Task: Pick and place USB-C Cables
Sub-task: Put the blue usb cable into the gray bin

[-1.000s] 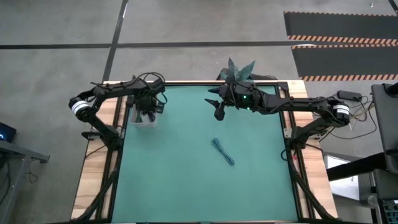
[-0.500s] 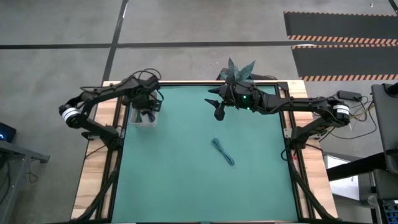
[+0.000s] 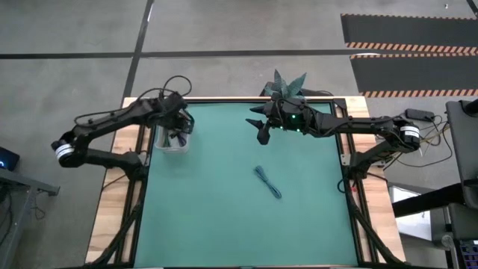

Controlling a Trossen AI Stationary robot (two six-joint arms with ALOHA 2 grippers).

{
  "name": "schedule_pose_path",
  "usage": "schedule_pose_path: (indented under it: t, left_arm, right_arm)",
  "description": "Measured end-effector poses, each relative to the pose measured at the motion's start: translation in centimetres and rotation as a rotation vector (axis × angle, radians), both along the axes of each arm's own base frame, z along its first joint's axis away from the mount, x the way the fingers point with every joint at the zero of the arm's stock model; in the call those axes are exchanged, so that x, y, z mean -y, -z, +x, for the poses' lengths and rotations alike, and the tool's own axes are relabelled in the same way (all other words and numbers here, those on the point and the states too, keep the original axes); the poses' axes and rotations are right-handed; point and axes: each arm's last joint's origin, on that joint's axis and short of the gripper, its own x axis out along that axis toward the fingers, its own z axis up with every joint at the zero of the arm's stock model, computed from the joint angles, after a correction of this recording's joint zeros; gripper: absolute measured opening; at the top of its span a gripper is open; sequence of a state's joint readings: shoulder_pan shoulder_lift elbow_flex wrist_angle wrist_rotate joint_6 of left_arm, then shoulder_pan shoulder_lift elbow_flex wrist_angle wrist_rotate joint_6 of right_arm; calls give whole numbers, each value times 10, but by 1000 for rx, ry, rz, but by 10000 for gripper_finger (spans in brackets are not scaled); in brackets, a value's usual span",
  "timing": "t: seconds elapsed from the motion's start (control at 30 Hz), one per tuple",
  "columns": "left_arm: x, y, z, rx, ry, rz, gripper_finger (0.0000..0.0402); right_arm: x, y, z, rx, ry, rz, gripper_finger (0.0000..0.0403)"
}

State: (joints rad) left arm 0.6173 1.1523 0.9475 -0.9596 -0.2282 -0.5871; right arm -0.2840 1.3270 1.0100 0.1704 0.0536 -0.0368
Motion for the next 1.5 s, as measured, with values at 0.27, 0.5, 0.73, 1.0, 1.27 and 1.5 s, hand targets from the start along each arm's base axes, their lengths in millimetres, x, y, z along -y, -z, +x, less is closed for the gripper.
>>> schedule_pose_path:
  t: [0.27,0.5,0.73,1.0,1.27,1.5]
  left_arm:
    - [46,-25,21,138,306,230,132]
    - [90,-39,34,231,671,411,132]
    - [123,-21,34,239,1003,550,132]
    - [130,7,19,346,1081,632,132]
    - [128,10,3,431,1051,684,132]
    - [128,4,0,442,1073,754,132]
  right_arm:
    - [-7,1,2,-3,-17,21,196]
    - [-21,3,5,-11,-49,70,196]
    - [-41,24,8,-164,-80,170,196]
    - [-57,62,10,-384,-13,392,196]
    - [-79,82,-7,-609,139,641,195]
    - [-106,77,-9,-680,151,761,169]
